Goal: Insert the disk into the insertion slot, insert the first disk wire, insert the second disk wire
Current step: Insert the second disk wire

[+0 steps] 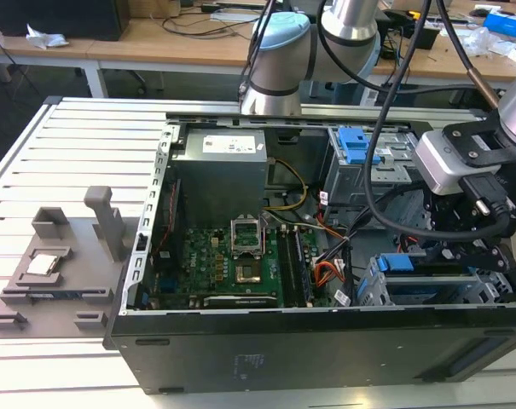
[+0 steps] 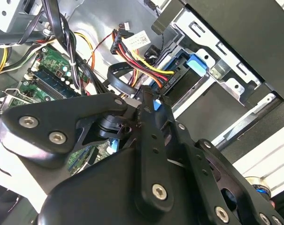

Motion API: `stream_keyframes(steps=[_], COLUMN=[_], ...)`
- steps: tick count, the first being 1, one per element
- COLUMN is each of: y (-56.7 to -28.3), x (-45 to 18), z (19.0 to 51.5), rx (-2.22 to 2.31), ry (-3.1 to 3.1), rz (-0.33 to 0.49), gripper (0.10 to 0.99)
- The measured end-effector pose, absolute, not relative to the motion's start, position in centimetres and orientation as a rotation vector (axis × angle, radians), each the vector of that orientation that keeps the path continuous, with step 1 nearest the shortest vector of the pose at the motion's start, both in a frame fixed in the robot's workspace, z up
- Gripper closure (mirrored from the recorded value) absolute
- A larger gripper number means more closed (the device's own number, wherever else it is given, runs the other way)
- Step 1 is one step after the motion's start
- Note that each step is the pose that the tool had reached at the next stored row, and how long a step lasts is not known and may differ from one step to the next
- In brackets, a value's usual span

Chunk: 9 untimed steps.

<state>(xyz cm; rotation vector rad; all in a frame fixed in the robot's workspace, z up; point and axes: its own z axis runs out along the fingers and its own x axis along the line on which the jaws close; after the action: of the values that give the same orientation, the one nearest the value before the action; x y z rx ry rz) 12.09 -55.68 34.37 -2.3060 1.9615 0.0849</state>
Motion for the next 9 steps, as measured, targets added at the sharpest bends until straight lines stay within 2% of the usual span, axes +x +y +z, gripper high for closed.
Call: stream_keyframes(steps=[5, 6, 9], y=[-55.68, -55.68, -55.68], x=[12.09, 12.09, 12.09], z=[34.40, 34.41, 34.42], rx=[-2.306, -2.306, -2.306], ry=[1.962, 1.962, 1.962], rz=[0.085, 0.085, 0.085], gripper=[0.871, 0.945, 0.953])
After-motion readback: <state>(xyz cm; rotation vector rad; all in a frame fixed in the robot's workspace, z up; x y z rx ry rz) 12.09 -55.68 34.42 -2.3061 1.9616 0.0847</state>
